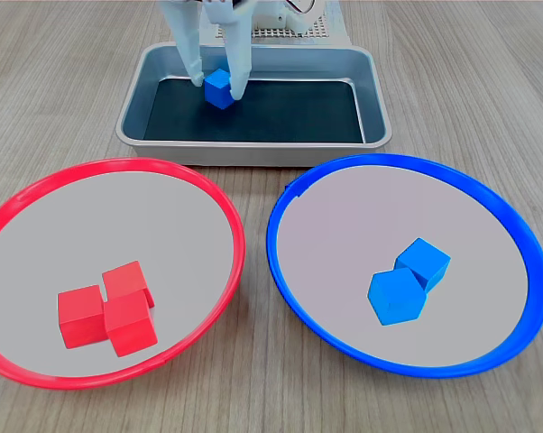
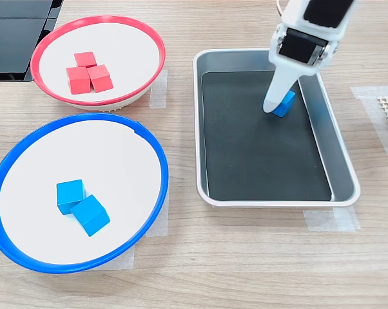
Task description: Resolve any anomalies and move all blocks to matching dishes
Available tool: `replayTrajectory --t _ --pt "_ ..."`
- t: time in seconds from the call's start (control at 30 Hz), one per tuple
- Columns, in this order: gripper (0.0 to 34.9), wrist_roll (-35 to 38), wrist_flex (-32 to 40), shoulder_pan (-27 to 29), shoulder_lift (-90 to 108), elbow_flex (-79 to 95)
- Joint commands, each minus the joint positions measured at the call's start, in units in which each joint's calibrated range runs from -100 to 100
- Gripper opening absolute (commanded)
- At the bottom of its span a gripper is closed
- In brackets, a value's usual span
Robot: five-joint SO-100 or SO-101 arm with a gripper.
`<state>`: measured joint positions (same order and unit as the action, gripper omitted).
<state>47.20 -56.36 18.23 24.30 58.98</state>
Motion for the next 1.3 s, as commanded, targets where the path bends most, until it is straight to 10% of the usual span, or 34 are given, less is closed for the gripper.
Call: replayTrajectory --t 0.0,0.07,0.2,0.63,1.0,1.2,1.27 --pt "10.1 0.6 3.1 -0.2 -0.8 1.1" --pt "3.5 0.8 5.5 -0.2 -1.5 2.3" --pt "1.1 0.7 7.2 -0.6 -2.2 2.2" --pt "0.4 -24.6 -12.4 -21.1 -20.4 -52.2" --pt "0.4 -36.1 7.0 -27.8 -44.7 -69.5" --pt "17.9 -35.1 10.2 -27.9 -46.1 -67.3" --pt "15.3 -35.1 11.4 -27.6 -43.7 -64.9"
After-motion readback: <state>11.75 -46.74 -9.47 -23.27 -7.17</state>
